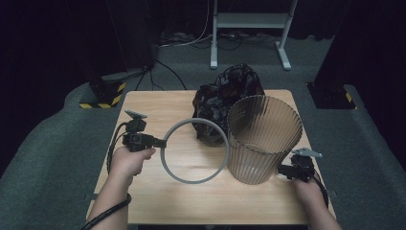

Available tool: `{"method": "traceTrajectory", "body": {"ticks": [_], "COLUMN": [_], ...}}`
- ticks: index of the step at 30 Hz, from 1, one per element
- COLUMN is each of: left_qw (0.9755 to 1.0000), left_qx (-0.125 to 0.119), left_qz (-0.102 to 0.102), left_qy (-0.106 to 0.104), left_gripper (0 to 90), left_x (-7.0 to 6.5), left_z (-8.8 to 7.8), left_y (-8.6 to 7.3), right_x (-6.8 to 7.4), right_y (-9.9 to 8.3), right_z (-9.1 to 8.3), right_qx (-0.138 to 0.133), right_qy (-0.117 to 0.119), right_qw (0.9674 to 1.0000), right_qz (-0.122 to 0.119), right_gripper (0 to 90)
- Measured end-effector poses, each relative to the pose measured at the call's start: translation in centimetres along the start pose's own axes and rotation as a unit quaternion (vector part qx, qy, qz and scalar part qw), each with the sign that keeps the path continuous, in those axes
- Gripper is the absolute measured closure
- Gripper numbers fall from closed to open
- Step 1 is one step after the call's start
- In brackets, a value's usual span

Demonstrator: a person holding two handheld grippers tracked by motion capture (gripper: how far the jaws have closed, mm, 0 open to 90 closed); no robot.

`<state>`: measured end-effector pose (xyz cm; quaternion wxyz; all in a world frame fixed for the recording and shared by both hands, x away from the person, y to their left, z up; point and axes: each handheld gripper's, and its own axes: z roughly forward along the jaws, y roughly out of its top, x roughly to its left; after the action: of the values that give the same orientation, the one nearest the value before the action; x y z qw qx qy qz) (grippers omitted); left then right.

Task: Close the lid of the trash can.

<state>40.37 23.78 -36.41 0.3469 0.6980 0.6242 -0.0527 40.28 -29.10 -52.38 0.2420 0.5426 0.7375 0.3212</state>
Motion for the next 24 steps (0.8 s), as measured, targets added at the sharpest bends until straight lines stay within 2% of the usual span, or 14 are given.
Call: {"method": "traceTrajectory", "body": {"ticks": [4, 7, 15, 24], "left_qw": [1.0, 1.0, 0.9998, 0.9998], "left_qx": [-0.002, -0.009, -0.018, -0.019], "left_qz": [0.003, -0.002, 0.0, 0.001], "left_qy": [0.004, 0.001, -0.002, -0.006], "left_gripper": [83.8, 83.8, 83.8, 83.8], "left_x": [0.1, 0.1, -0.3, -0.3], "left_z": [-0.4, -0.6, -1.5, -1.9], "left_y": [0.4, 0.6, 1.2, 1.7], "right_x": [0.0, 0.0, 0.0, 0.0], "right_y": [0.0, 0.0, 0.0, 0.0], "right_z": [0.0, 0.0, 0.0, 0.0], "right_qx": [-0.001, -0.001, -0.001, -0.001], "right_qy": [0.001, 0.002, 0.002, 0.001], "right_qw": [1.0, 1.0, 1.0, 1.0], "right_qz": [0.0, 0.0, 0.0, 0.0], "right_gripper": [18.8, 18.8, 18.8, 18.8]}}
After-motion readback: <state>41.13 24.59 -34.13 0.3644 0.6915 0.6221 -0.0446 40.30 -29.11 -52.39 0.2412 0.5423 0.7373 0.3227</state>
